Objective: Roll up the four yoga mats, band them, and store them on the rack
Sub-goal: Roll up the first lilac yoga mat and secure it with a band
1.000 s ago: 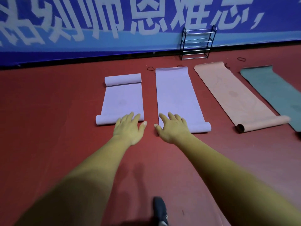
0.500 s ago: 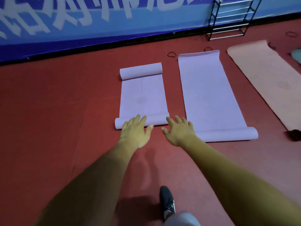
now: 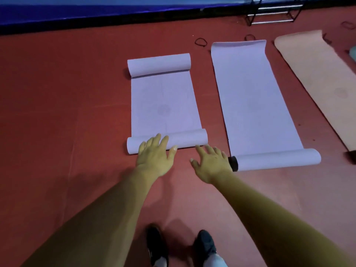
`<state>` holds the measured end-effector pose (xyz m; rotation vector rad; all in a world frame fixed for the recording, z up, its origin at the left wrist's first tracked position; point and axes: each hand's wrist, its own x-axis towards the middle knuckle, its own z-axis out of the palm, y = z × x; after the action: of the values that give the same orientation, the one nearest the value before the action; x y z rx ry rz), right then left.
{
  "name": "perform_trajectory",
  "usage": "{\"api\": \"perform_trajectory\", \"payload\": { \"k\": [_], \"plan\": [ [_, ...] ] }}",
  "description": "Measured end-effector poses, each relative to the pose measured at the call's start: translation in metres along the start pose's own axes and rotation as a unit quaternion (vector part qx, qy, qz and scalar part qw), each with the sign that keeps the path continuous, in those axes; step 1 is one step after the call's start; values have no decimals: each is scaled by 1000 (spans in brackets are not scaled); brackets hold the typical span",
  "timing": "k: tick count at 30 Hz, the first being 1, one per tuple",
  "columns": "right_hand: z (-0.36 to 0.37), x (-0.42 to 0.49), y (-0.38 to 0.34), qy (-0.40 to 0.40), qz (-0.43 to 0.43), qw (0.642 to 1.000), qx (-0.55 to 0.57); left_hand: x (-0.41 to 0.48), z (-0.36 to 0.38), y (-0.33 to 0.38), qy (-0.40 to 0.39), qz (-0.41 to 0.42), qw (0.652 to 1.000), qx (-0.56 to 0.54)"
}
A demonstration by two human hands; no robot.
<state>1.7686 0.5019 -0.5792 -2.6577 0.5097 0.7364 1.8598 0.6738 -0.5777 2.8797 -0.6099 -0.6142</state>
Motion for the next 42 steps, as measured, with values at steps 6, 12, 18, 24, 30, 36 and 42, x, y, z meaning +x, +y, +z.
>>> {"api": "perform_trajectory", "payload": {
  "k": [6,12,18,24,30,36,42],
  "plan": [
    [96,115,-11,-30,-4,1000,5,74,114,-63,-63,-28,998,-3],
    [207,264,10,-53,-30,998,-14,194,240,-103,-71,-46,996,-10],
    [272,399,37,-50,-36,998,-25,299,331,-140,-94,-58,994,13],
    [289,502,41,-9,-67,996,-50,388,375,-163,-69,-60,996,9],
    [311,539,39,1,-93,994,-60,433,410,-176,-82,-60,995,7],
    [330,516,38,30,-55,993,-97,404,434,-175,-18,-52,995,81],
    [354,473,41,6,-62,996,-62,363,446,-187,-34,-9,999,14]
  ]
}}
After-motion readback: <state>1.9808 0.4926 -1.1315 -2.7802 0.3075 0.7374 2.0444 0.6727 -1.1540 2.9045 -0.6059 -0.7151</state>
